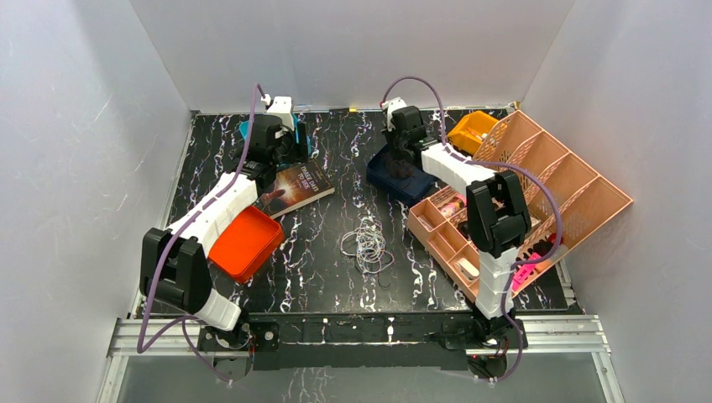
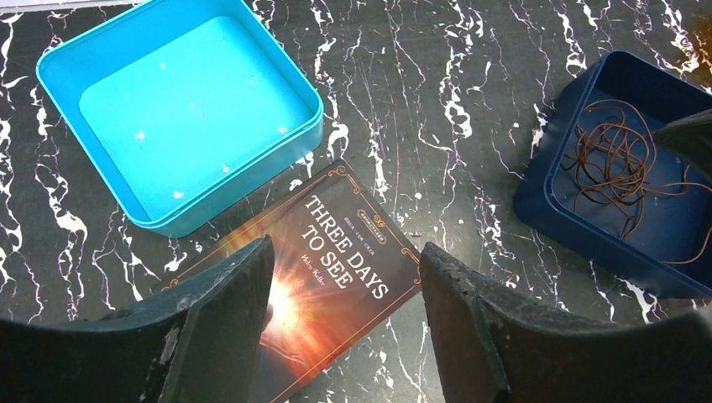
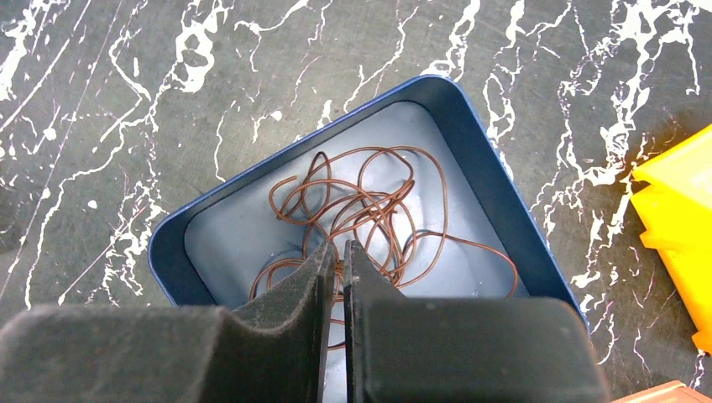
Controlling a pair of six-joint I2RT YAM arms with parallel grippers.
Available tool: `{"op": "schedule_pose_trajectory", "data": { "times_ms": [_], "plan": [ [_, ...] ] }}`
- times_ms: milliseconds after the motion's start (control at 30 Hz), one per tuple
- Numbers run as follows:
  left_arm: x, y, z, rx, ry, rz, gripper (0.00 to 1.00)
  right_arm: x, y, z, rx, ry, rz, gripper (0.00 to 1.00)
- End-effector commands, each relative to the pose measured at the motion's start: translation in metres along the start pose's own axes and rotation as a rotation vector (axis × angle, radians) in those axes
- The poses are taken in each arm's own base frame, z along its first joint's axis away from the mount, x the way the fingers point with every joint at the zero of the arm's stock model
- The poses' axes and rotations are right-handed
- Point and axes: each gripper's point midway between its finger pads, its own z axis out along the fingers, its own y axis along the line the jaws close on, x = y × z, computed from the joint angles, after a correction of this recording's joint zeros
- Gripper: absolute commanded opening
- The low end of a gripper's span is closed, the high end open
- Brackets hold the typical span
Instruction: Untangle the cables
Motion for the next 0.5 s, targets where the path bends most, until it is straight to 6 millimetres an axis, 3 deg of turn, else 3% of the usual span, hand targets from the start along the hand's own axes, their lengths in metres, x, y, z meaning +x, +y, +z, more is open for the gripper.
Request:
{"op": "schedule_pose_trajectory", "data": {
  "times_ms": [0,100,233,467],
  "plan": [
    [-0.013,0.001,-0.007,0.01,-0.04,-0.015,0.63,-0.012,-0.008,-0.016,-0.013,-0.031,0.072,0.17],
    [-0.013,0.001,-0.007,0.009,-0.04,-0.014,0.63,-0.009,-0.01,-0.016,-0.021,-0.017,0.083,0.17],
    [-0.015,0.002,-0.008,0.006,-0.044,-0.013,0.63,-0.019,-0.002,-0.023,-0.074,-0.044,0.104,0.26],
    [-0.016,0.003,-0.009,0.008,-0.045,-0.014,0.63,-0.035,0.009,-0.056,-0.151,-0.106,0.158,0.38]
  ]
}}
